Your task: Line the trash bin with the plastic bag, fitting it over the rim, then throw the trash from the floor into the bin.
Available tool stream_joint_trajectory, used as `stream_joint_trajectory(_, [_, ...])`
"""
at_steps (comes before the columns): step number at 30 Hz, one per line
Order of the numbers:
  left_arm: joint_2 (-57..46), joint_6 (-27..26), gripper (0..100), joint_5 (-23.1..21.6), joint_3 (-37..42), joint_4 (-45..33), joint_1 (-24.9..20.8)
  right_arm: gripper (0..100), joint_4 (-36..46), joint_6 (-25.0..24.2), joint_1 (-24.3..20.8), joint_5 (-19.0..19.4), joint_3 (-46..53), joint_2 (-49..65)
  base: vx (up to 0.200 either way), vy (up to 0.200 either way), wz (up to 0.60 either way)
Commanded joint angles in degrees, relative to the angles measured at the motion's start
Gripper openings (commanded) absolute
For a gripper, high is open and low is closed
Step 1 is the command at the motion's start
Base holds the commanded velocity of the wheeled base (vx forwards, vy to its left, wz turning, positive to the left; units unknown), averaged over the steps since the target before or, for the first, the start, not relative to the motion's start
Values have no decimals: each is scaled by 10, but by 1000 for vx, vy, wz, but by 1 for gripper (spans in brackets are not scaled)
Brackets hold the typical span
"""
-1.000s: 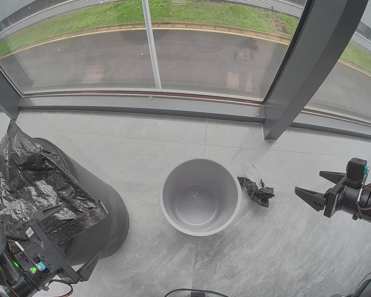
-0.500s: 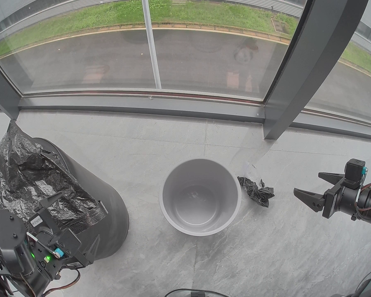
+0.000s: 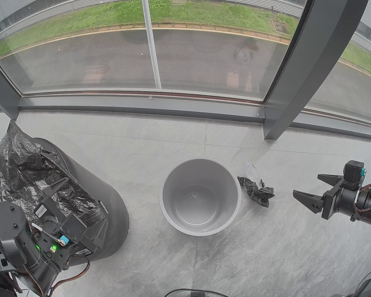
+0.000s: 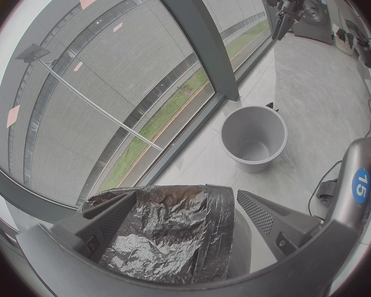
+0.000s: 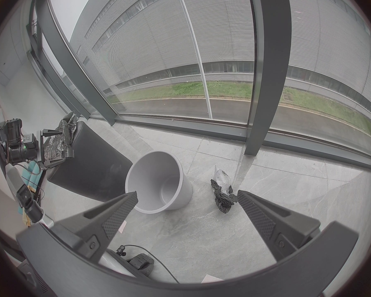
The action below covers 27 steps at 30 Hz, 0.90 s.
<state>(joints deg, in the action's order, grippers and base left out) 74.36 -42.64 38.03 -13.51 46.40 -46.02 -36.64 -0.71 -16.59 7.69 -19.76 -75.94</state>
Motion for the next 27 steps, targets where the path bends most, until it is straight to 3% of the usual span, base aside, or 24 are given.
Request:
stream_joint_trajectory(1, [38, -7, 100, 1, 9, 24, 4, 100, 0, 0, 0, 0, 0, 0, 0, 0, 0])
stream_joint_trajectory(6, [30, -40, 100, 5, 12, 27, 14, 100, 0, 0, 0, 0, 0, -3, 0, 0, 0])
stream_joint_trajectory(26, [37, -71, 100, 13, 2, 70, 46, 100, 0, 0, 0, 0, 1, -4, 0, 0, 0])
stream_joint_trajectory(27, [37, -73, 0, 13, 2, 71, 47, 100, 0, 0, 0, 0, 1, -4, 0, 0, 0])
